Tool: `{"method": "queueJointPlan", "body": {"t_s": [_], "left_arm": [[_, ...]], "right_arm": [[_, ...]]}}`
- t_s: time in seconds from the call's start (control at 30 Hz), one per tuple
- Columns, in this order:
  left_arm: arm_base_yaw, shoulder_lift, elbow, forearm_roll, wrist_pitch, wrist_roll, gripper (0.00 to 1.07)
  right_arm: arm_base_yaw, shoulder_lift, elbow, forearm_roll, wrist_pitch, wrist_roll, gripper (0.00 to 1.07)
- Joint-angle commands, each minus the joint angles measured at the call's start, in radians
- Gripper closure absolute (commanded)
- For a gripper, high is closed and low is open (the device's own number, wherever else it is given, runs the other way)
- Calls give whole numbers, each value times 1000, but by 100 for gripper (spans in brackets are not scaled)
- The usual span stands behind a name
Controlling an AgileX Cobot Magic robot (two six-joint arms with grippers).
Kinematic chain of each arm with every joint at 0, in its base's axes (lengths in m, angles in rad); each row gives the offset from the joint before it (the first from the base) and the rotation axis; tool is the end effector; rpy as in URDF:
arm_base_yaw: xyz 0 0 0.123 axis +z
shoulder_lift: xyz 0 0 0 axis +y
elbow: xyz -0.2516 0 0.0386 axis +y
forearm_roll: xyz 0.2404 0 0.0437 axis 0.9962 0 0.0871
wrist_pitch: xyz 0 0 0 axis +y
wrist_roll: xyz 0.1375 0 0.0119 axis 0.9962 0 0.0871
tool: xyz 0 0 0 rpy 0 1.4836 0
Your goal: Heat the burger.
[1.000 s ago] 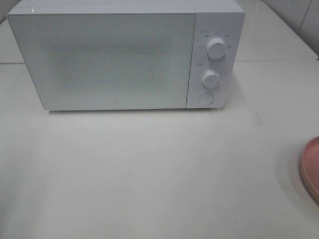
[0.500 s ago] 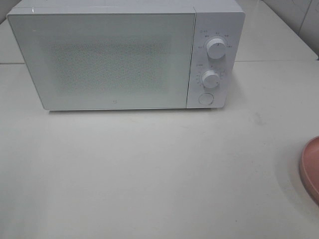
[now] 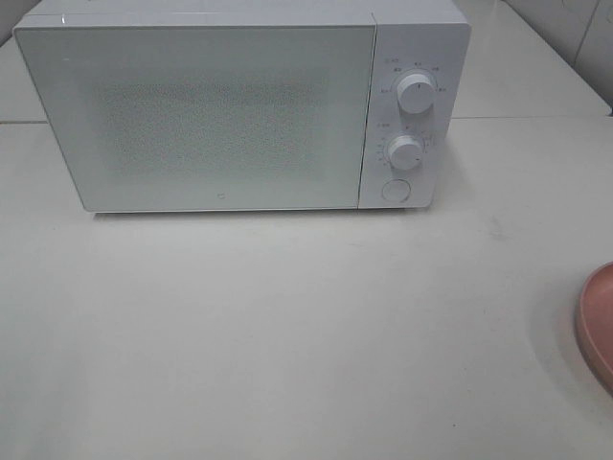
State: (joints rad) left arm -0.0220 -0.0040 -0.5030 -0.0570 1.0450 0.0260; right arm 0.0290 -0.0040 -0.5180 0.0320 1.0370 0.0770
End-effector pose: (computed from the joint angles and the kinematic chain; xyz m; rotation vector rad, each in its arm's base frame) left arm 0.0611 -0.0081 0.2554 0.0508 2.0203 -0.0654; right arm 0.0602 0.0056 0.2610 0.0466 1.9992 0.1061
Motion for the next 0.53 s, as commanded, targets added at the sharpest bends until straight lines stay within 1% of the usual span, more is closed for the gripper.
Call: {"method": "queueJointPlan", "body": {"t_s": [0.03, 0.53], "left_arm": [[3, -28, 2, -9, -8, -2, 8], [3, -27, 2, -9, -8, -2, 8]], "right_arm": [[-7, -20, 2, -2, -6, -4, 32], [-7, -17, 2, -2, -6, -4, 32]]}}
